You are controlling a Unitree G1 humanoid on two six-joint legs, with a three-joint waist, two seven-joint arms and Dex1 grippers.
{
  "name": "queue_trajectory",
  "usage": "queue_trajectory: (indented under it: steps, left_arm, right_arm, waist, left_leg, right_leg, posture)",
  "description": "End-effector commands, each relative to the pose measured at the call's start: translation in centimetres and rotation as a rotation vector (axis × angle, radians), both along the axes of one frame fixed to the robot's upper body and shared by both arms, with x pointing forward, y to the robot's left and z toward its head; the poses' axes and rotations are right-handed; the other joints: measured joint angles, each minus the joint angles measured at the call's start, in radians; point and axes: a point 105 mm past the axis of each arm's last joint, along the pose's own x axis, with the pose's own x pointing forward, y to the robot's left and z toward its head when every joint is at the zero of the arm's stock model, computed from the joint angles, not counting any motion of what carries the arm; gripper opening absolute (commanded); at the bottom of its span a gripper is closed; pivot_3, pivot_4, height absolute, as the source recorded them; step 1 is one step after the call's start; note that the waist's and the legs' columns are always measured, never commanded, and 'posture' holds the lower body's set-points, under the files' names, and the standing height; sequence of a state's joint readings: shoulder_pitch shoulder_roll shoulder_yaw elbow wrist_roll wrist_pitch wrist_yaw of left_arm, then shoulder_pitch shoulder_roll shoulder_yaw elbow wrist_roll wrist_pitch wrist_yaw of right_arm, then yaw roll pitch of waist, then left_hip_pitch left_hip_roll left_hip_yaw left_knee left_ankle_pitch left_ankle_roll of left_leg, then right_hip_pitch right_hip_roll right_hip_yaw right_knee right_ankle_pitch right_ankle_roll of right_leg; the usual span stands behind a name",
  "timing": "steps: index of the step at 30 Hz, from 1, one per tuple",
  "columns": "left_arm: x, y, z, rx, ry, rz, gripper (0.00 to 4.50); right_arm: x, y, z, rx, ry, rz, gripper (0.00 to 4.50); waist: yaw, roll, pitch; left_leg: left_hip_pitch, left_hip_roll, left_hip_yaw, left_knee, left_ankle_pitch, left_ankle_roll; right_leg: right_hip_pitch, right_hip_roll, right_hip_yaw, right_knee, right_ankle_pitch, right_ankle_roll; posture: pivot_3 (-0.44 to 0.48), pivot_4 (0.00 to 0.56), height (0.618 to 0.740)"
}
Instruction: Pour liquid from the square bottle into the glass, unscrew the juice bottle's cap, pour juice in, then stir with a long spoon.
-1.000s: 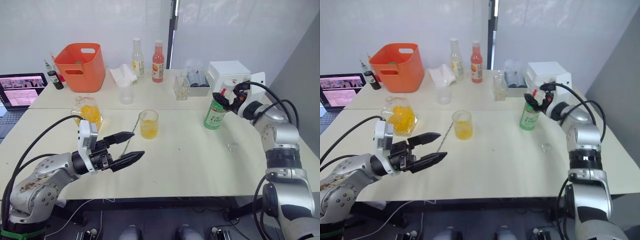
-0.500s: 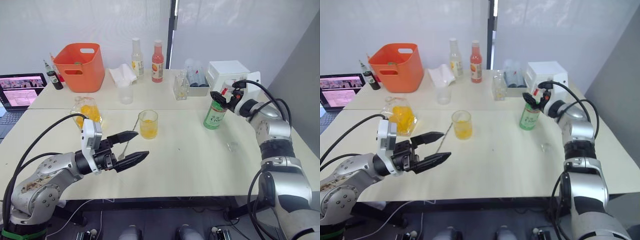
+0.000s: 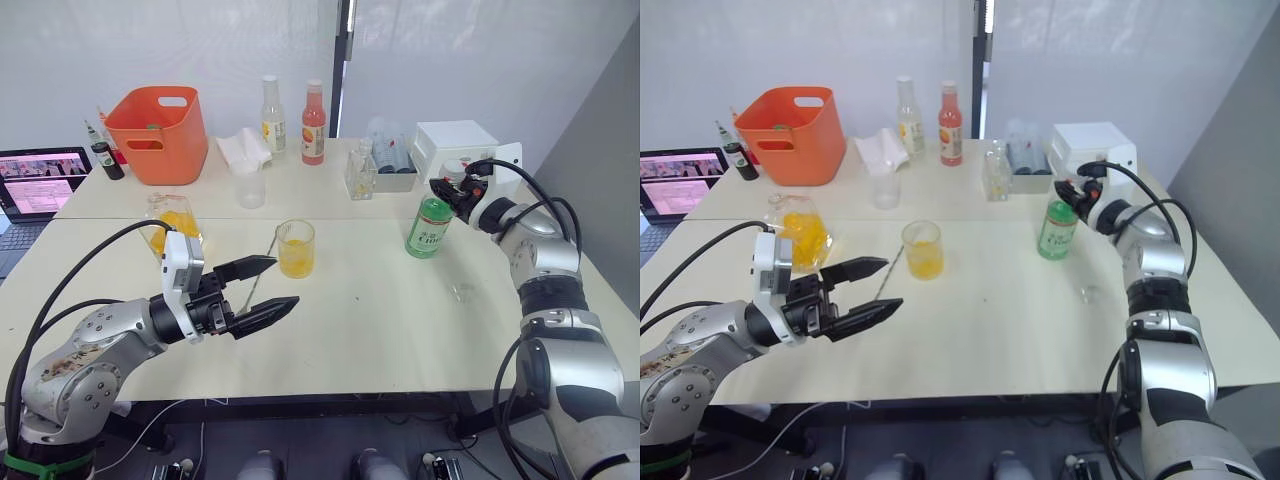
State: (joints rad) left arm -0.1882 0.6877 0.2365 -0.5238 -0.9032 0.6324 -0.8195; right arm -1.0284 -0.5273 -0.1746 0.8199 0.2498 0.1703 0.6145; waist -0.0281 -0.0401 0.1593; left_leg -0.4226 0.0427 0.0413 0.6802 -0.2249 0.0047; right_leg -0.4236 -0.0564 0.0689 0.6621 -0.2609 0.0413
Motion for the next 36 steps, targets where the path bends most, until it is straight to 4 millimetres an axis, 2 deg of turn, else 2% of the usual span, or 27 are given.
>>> queue_trajectory:
  steps: [1,10,14,17,20,24,28,31,36]
  left_arm:
    - [0.1,0.0,0.5,0.007,-0.031,-0.003,4.50]
    - [0.4,0.4,0.4,0.008,-0.032,0.004,4.50]
    - [0.5,0.5,0.3,0.009,-0.036,0.006,4.50]
    - [0.6,0.8,0.1,0.013,-0.034,0.007,4.50]
    - [0.7,1.0,0.1,0.017,-0.033,0.008,4.50]
    - [1.0,1.6,0.0,0.028,-0.033,0.014,4.50]
    - [1.2,2.4,-0.1,0.047,-0.034,0.020,4.50]
    - [1.2,2.7,-0.3,0.062,-0.030,0.013,4.50]
    - [1.2,2.9,-0.4,0.076,-0.024,-0.001,4.50]
  right_arm:
    - [-0.3,-0.1,2.0,0.007,-0.075,0.003,1.69]
    - [-1.2,0.8,2.8,0.005,-0.106,0.061,1.69]
    - [-3.0,2.0,4.1,0.005,-0.143,0.135,1.69]
    - [-5.4,3.9,5.3,0.011,-0.169,0.243,1.69]
    - [-7.1,5.4,5.8,0.007,-0.165,0.316,1.69]
    - [-10.6,8.9,6.2,0.003,-0.153,0.488,1.69]
    - [-15.0,14.1,5.4,-0.022,-0.145,0.731,1.69]
    - [-16.6,16.1,5.0,-0.053,-0.154,0.824,1.69]
    - [-17.7,17.8,4.3,-0.094,-0.157,0.932,1.69]
  waist:
    - [0.000,0.000,0.000]
    - [-0.002,0.002,0.001]
    - [-0.002,0.003,0.002]
    - [-0.001,0.007,0.004]
    - [-0.003,0.010,0.006]
    - [-0.003,0.010,0.006]
    - [-0.004,0.010,0.006]
    - [-0.009,0.010,0.006]
    - [0.004,0.010,0.007]
  left_leg:
    - [0.000,0.000,0.000,0.000,0.000,0.000]
    - [0.000,0.000,0.000,0.000,0.000,0.000]
    - [-0.001,0.000,0.000,-0.001,0.000,0.000]
    - [-0.002,0.001,-0.001,-0.001,0.000,0.000]
    - [-0.002,0.001,-0.001,-0.001,0.000,0.000]
    - [-0.002,0.001,-0.001,-0.001,0.000,0.000]
    - [-0.002,0.001,-0.001,-0.001,0.000,0.000]
    - [-0.002,0.001,-0.001,-0.001,0.000,0.000]
    - [-0.002,0.001,-0.001,0.000,0.000,0.000]
  right_leg:
    - [0.000,0.000,0.000,0.000,0.000,0.000]
    - [0.000,0.000,0.000,0.000,0.000,0.000]
    - [-0.001,0.000,0.000,0.000,0.000,0.000]
    - [-0.002,0.000,0.000,0.000,0.000,0.000]
    - [-0.002,0.000,0.000,0.000,0.000,0.000]
    - [-0.002,0.000,0.000,0.000,0.000,0.000]
    - [-0.002,0.000,0.000,0.000,0.000,0.000]
    - [-0.002,0.001,0.000,0.000,0.000,0.000]
    - [-0.001,-0.001,-0.001,-0.001,0.000,0.000]
  posture:
    - [0.000,0.150,0.715]
    - [0.000,0.150,0.715]
    - [0.000,0.150,0.715]
    - [0.000,0.150,0.715]
    - [0.000,0.150,0.715]
    - [0.000,0.150,0.715]
    - [0.000,0.150,0.715]
    - [0.000,0.150,0.715]
    - [0.000,0.150,0.715]
